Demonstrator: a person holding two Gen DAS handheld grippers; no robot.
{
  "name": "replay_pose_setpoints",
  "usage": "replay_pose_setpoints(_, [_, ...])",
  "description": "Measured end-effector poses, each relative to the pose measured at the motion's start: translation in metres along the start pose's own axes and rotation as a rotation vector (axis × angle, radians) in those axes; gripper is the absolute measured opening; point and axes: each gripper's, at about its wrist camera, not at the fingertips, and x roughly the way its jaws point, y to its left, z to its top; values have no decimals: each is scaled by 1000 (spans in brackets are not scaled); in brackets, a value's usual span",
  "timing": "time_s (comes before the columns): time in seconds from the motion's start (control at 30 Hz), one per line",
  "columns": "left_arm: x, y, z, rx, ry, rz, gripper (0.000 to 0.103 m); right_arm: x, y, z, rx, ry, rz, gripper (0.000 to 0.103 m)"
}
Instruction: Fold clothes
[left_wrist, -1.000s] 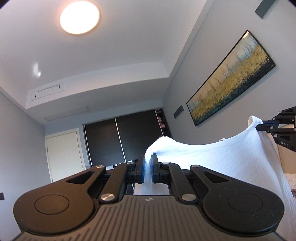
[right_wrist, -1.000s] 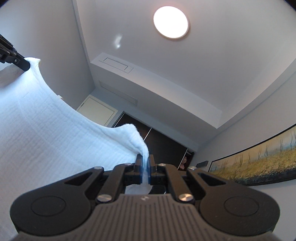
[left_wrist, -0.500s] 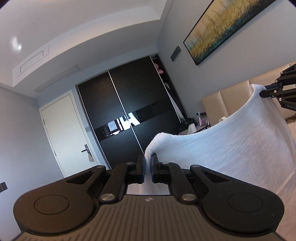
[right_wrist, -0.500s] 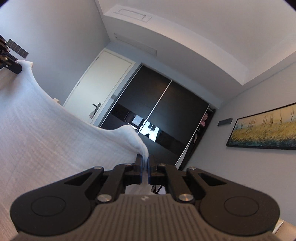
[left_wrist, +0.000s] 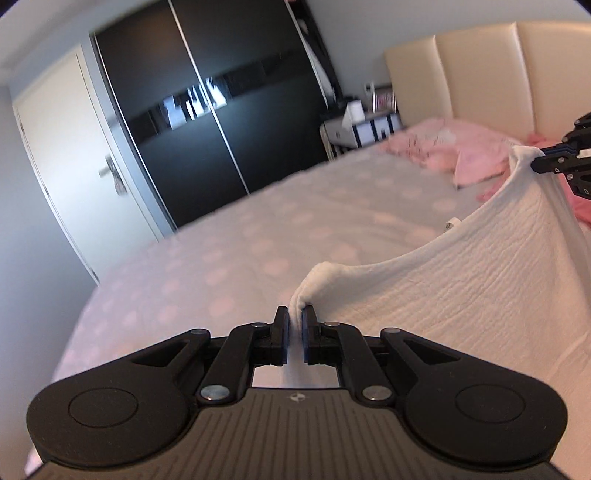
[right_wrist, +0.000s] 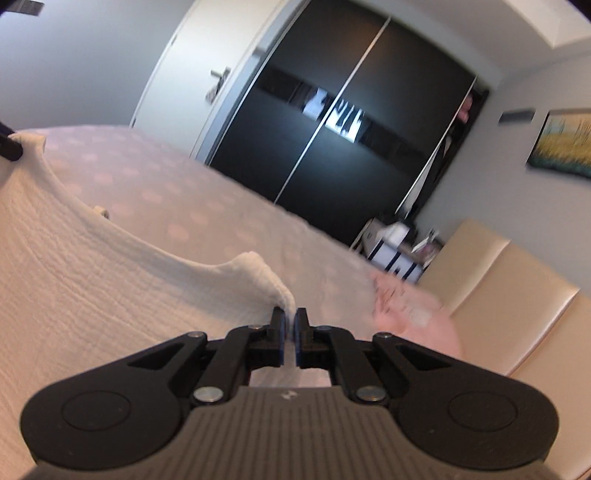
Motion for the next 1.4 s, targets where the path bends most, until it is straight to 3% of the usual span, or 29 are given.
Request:
replay_pose_setpoints(0.2, [106, -4, -39, -7, 151, -43, 5, 119, 42, -45, -4, 128, 40, 6])
replay_pose_setpoints(0.37, [160, -23, -62, 11, 236, -64, 8, 201, 62, -72, 27, 237, 89, 6])
replay_pose_setpoints(0.5, [188, -29, -76, 1, 274, -70, 11, 214, 67, -88, 18, 287, 125, 6])
replay_pose_setpoints(0.67, [193, -27, -84, -15, 265, -60, 17, 215, 70, -97, 25, 327, 156, 7])
replay_pose_setpoints(0.73, [194, -24, -83, -38, 268, -48, 31, 212, 66, -94, 52, 335, 162, 11])
replay_pose_setpoints(0.8, [185, -15, -82, -77, 249, -44, 54, 208, 59, -89, 86, 344, 168, 17])
replay_pose_setpoints(0.83, [179, -10, -81, -100, 236, -43, 59, 205, 55, -87, 103, 349, 168, 32])
replay_pose_setpoints(0.9, [159, 1, -80, -129, 215, -36, 62, 192, 42, -83, 147, 352, 172, 36])
replay_pose_setpoints(1.13, [60, 32, -100, -204, 199, -33, 64, 109, -1, -84, 265, 338, 236, 36])
replay_pose_setpoints(1.27, [0, 41, -118, -247, 213, -37, 64, 42, -4, -104, 302, 348, 273, 36])
replay_pose_setpoints(1.4, [-61, 37, -148, -288, 253, -85, 64, -26, 5, -131, 343, 400, 337, 35])
